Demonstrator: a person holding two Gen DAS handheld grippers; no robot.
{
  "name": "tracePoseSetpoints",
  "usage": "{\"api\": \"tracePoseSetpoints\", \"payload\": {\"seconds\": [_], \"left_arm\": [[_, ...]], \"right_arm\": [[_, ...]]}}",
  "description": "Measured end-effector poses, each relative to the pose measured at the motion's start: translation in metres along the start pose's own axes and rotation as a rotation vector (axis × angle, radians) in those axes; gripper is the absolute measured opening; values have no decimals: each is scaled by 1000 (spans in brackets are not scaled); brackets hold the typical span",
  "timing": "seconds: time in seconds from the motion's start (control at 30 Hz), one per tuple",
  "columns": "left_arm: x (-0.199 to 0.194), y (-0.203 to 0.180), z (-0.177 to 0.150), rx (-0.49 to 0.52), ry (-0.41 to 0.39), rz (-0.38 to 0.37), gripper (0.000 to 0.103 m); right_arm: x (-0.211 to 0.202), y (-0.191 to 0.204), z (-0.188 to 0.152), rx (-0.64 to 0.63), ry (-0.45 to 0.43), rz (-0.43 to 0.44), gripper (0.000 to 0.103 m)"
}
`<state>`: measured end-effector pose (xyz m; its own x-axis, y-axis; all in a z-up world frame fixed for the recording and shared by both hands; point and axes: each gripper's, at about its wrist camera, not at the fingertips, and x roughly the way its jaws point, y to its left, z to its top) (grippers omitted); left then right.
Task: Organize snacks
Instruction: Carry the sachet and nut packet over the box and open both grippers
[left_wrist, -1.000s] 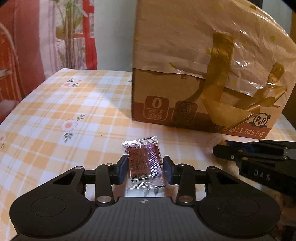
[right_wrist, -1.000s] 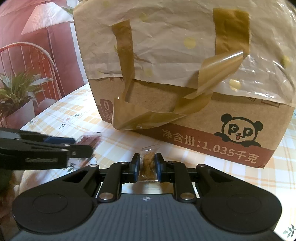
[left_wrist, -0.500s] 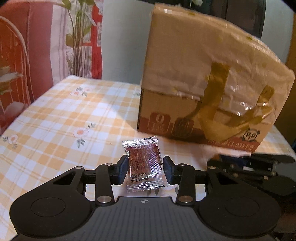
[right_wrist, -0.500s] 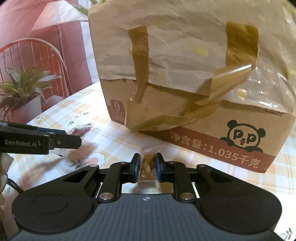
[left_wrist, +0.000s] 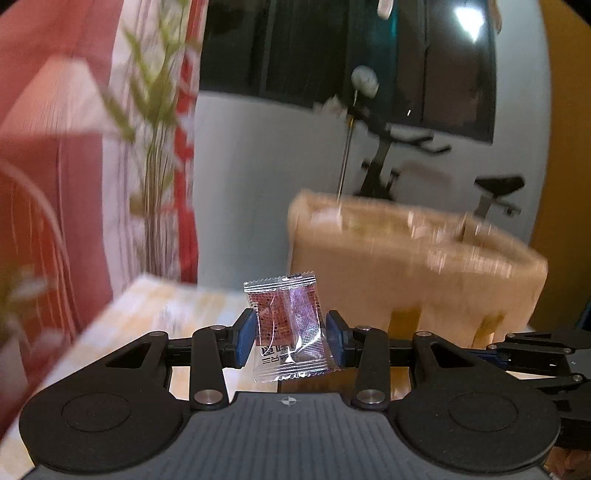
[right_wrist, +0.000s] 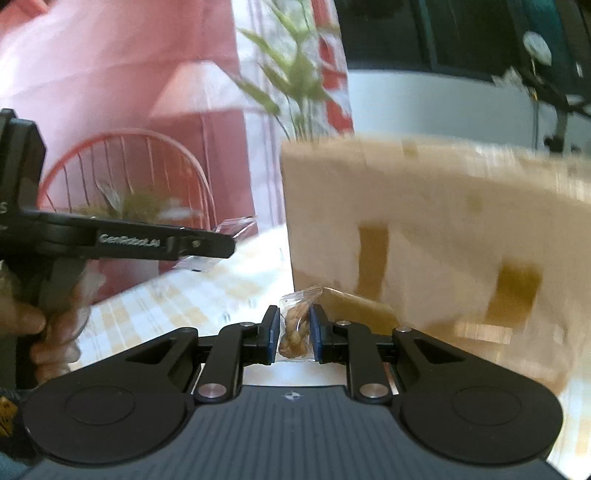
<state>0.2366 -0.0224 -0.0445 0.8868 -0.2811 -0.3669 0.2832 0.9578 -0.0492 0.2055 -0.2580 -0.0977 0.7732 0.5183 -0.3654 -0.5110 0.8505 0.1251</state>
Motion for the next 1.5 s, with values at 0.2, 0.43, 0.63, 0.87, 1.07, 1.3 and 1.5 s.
{"api": "tracePoseSetpoints", "payload": {"seconds": [0.2, 0.43, 0.63, 0.87, 1.07, 1.3, 1.5], "left_arm": [[5, -21, 49, 44, -118, -45, 44], [46, -61, 79, 51, -95, -155, 44], [95, -90, 78, 67, -10, -198, 44], [122, -102, 71, 65, 46, -256, 55], [115, -96, 70, 65, 64, -240, 76], [70, -73, 85, 30, 62, -136, 91], [13, -56, 93, 13, 12, -52, 98]], "right_arm": [[-19, -6, 55, -7, -149, 9, 19], [-26, -41, 104, -28, -161, -229, 19], [-12, -74, 109, 1, -78, -358, 19], [-15, -94, 93, 35, -21, -413, 20], [-27, -98, 92, 42, -29, -434, 38], [-49, -83, 100, 67, -92, -425, 86], [-74, -60, 108, 117, -147, -424, 99]]}}
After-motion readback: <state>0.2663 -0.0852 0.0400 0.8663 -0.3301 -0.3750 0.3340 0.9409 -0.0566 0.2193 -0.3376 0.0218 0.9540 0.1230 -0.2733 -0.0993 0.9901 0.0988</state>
